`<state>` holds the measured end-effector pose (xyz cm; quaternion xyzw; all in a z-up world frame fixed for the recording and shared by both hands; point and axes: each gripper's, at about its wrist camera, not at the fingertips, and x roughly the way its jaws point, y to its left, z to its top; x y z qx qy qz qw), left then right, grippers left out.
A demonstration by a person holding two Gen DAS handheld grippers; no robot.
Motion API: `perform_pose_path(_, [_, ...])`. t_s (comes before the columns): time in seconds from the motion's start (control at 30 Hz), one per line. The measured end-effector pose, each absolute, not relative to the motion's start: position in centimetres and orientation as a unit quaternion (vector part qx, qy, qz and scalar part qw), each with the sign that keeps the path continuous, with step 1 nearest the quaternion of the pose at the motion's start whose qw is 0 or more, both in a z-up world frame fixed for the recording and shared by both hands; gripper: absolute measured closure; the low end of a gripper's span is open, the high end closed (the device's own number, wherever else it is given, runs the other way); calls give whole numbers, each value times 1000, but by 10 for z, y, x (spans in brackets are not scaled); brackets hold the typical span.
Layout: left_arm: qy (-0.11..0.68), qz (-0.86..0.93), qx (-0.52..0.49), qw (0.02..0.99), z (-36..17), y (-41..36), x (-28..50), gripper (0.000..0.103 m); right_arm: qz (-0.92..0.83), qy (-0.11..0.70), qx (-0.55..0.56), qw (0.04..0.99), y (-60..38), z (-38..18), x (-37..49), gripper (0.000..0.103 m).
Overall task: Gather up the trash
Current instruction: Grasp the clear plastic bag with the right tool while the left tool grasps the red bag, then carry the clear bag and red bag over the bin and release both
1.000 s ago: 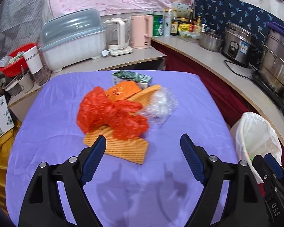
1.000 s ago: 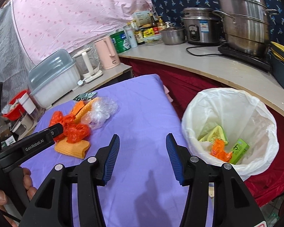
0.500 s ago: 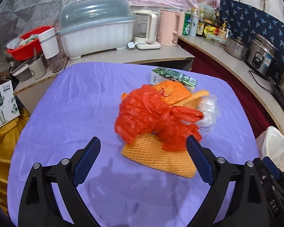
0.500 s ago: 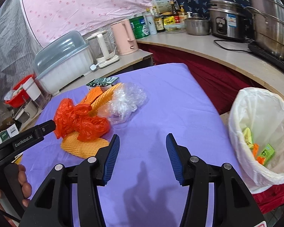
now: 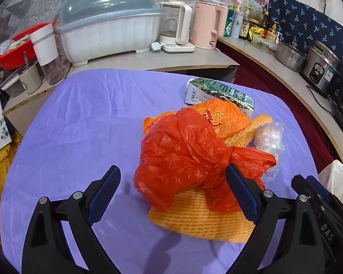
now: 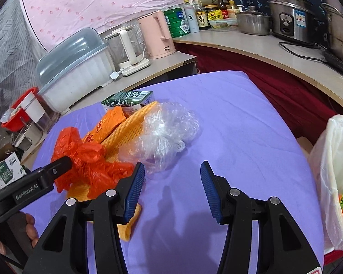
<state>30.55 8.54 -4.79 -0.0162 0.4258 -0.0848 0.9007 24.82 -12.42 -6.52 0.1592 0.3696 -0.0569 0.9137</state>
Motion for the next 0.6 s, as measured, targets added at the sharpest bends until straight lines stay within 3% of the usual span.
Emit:
perform_pose_path(0.13, [434,-102,-31,894,-54,84,314,18,-51,369,160,914,-122,-69,265,53])
perform_pose_path(0.27, [434,-115,-37,893,-54,82,315,36,-47,370,164,913,-121,-74,280,53])
perform_pose_path(0.47, [436,-130,-30,890,-55,81,312,55,-43,388,169,905,-117,-93,294,54])
perform_pose_path(0.5, [436,-130,-29,890,-55,81,312,57,-41,392,169,903,-116,-98,297,60])
perform_pose_path(0.6, [438,-131,-33,889,-54,83,311,63,-33,401,170,900,-113,-105,297,92])
